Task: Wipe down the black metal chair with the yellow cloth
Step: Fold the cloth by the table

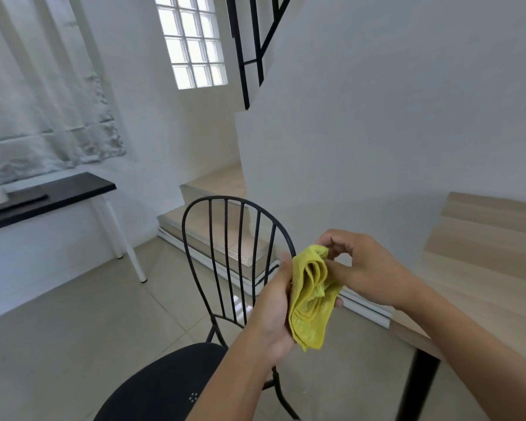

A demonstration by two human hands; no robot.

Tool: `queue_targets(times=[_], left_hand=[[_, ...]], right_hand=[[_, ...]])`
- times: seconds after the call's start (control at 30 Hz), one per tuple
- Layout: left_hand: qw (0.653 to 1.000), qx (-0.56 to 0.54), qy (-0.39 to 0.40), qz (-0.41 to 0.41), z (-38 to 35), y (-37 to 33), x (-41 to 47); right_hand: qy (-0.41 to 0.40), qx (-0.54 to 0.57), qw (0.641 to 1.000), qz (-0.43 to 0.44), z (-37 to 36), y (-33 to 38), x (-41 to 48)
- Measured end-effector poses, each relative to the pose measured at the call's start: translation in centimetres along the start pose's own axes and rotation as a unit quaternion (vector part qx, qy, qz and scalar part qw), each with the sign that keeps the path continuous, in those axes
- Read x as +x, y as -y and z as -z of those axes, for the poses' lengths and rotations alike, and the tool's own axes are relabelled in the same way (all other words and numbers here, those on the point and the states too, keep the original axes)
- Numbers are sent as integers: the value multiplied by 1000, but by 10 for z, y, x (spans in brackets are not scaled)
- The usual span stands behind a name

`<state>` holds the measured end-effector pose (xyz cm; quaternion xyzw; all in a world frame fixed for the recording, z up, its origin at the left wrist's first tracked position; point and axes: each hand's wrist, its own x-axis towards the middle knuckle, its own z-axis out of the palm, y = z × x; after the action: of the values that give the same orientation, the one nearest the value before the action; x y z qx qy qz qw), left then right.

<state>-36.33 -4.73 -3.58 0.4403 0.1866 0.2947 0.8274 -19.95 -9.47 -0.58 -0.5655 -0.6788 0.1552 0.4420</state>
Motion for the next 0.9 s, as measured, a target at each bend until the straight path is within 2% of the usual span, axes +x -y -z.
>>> queue_targets(times=[0.07, 0.17, 0.23, 0.4, 0.47, 0.67, 0.8, 0.9], left_hand=[[999, 35, 15, -18, 6, -1, -2], [988, 145, 32, -41, 9, -3, -7], [979, 193, -12, -58, 7, -2, -6], [953, 233, -149, -121, -2, -8, 5], [941, 259, -174, -131, -5, -12, 8], [937, 281, -163, -131, -19, -23, 20], [936, 289, -164, -118, -24, -31, 36], [937, 285, -177, -98, -29, -35, 51]], right_hand=[[-38, 21, 999, -27, 2, -1, 2], [-84, 54, 992, -81, 9, -3, 5], [-88, 70, 987, -111, 13, -3, 7], [-118, 98, 979, -132, 24, 1, 9], [-122, 126, 974, -141, 31, 3, 9], [-79, 213, 953, -199, 53, 4, 5], [-15, 265, 948, -174, 74, -1, -2], [43, 232, 959, -156, 89, -4, -4]])
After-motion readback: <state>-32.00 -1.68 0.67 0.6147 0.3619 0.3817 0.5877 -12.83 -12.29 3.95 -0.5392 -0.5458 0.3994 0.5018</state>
